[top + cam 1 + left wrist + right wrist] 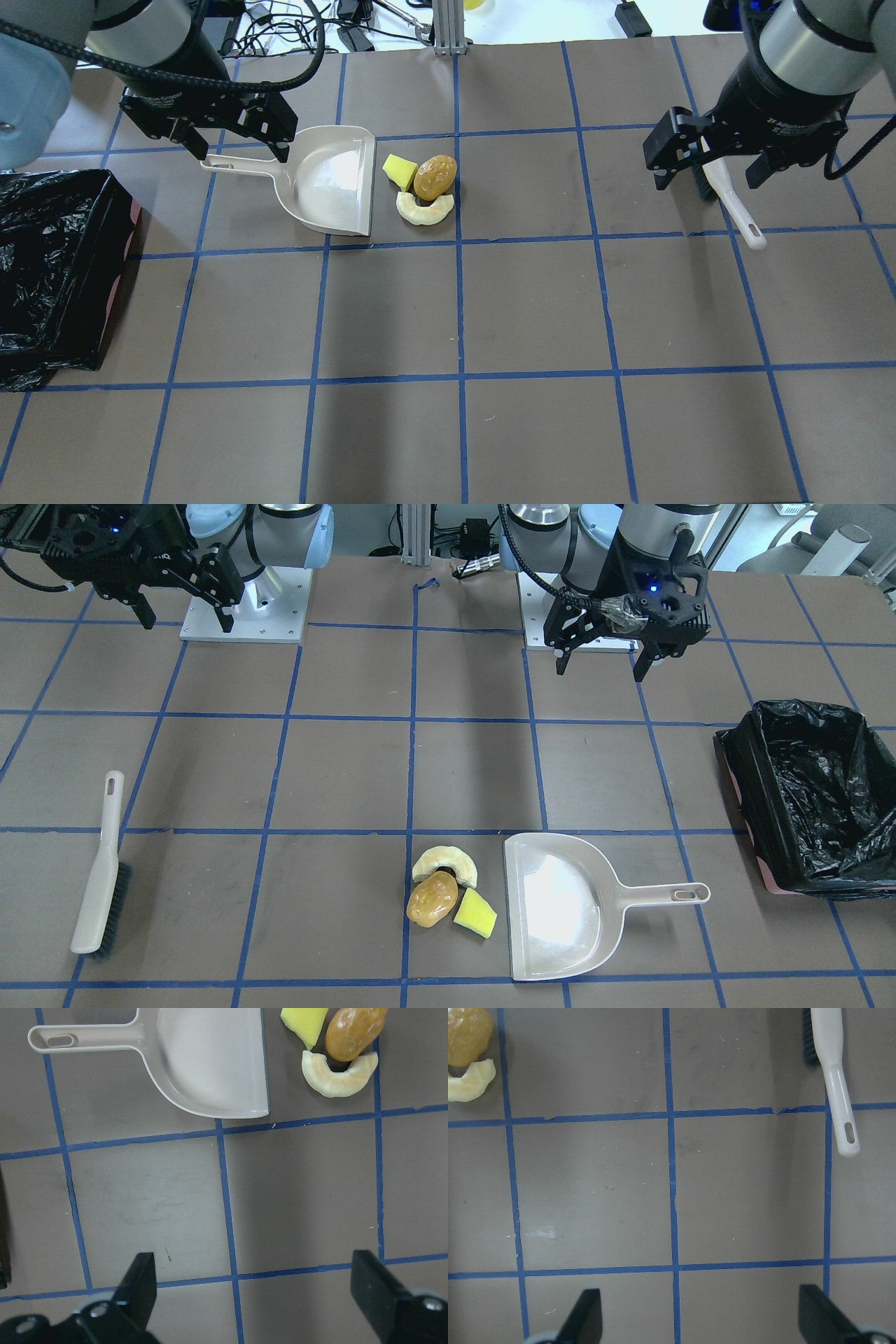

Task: Sweep and dump trash into bin
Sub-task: 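Grasp the white dustpan handle with the left gripper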

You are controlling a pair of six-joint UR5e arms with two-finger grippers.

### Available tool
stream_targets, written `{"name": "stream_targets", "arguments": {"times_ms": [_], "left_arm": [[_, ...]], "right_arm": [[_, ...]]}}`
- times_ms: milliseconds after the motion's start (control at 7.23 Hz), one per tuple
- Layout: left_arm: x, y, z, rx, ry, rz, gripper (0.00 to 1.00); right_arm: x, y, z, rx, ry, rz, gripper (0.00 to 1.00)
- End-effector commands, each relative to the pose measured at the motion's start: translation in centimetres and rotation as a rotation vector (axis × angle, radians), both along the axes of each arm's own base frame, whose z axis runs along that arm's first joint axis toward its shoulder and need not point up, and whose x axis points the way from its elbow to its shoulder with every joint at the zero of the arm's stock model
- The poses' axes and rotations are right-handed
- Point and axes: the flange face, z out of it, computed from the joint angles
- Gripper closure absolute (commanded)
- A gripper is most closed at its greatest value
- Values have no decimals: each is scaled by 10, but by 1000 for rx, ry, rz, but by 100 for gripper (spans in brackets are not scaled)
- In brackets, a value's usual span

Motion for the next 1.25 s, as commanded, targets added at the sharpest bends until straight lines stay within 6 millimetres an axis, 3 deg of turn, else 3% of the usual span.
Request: {"name": "stream_targets", "arguments": {"times_ms": [0,277,415,692,1107], "left_arm": [[0,1,0,1,-1,1,0],[5,-5,-8,13,-5,-16,0],[8,-15,-24,39,-14,-108,0],[17,-47,-68,44,-27,-269,0],[61,-101,-165,81,-29,-487,0]], "right_arm": [[1,1,1,-4,-2,7,0],[0,0,-5,14,-3,7,0],[0,-1,-5,8,-1,5,0],[0,2,-3,7,3,-9,0],[-3,-1,-5,5,2,-4,0]]}}
